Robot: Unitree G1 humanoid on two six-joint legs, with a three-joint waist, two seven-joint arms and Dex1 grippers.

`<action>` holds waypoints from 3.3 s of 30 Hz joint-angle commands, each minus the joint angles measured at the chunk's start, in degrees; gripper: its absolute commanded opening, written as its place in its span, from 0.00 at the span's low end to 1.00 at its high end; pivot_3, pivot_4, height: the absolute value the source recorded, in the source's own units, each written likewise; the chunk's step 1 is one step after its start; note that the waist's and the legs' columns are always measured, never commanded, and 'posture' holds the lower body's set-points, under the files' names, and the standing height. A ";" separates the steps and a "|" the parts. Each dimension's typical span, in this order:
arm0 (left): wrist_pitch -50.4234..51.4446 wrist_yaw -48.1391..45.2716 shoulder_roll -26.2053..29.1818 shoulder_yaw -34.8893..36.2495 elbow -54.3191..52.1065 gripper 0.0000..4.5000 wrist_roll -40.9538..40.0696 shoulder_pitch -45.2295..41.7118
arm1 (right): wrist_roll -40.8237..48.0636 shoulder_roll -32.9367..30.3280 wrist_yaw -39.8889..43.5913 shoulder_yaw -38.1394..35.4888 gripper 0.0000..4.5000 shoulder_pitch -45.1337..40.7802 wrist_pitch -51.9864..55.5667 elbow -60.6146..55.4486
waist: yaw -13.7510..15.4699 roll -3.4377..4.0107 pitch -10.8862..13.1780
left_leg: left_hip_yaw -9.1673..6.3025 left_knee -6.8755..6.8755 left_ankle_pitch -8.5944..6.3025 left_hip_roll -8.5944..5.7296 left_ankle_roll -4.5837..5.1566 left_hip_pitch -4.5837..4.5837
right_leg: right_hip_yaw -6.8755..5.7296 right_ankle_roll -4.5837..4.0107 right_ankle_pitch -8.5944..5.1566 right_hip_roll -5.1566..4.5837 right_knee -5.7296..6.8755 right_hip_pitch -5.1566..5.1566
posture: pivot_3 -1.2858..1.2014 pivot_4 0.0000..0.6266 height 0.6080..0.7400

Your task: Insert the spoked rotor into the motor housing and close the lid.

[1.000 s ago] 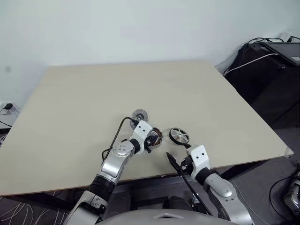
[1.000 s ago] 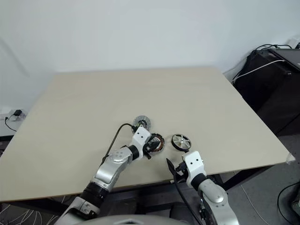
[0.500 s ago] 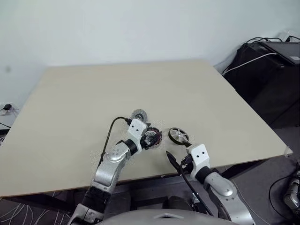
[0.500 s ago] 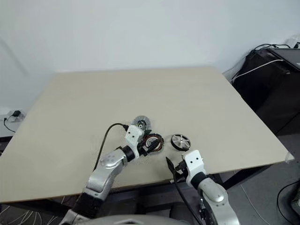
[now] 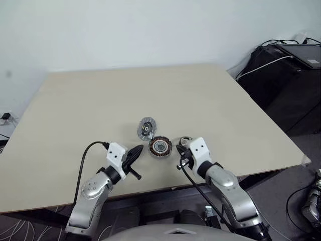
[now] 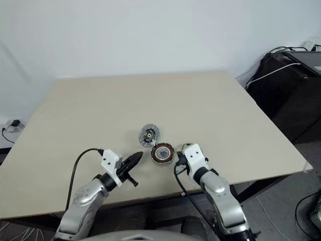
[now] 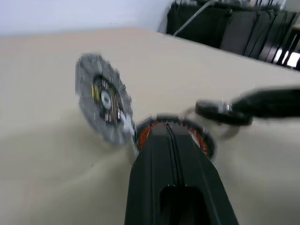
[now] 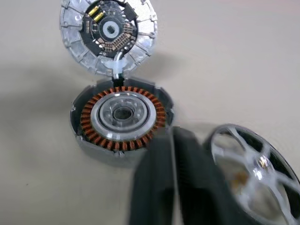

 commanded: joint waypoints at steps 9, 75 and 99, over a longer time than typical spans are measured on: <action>-1.02 -0.72 1.42 1.09 -1.00 0.00 -1.03 3.95 | -1.57 0.15 3.67 7.00 0.01 -9.61 8.84 3.75 | 0.03 0.07 0.07 | 0.01 -0.01 0.00 -0.02 -0.01 -0.03 | -0.06 0.00 0.00 -0.02 0.00 -0.03 | 0.52 0.00 1.00; -0.07 0.06 0.23 -1.32 -0.87 0.00 -0.94 2.53 | -6.01 4.63 5.15 8.72 0.01 -23.11 8.41 17.95 | -1.27 0.15 0.12 | 0.15 -0.15 0.15 0.00 -0.25 -0.45 | -0.15 -0.08 0.06 0.10 0.08 -0.62 | 0.52 0.00 1.00; 0.94 -0.08 0.61 -1.21 0.31 0.00 -0.72 1.25 | -5.94 6.67 1.84 4.97 0.01 -21.09 8.02 12.51 | -1.35 0.16 0.11 | 0.16 -0.04 0.18 0.27 -0.30 -0.45 | -0.15 -0.18 0.13 0.39 0.11 -0.62 | 0.52 0.00 1.00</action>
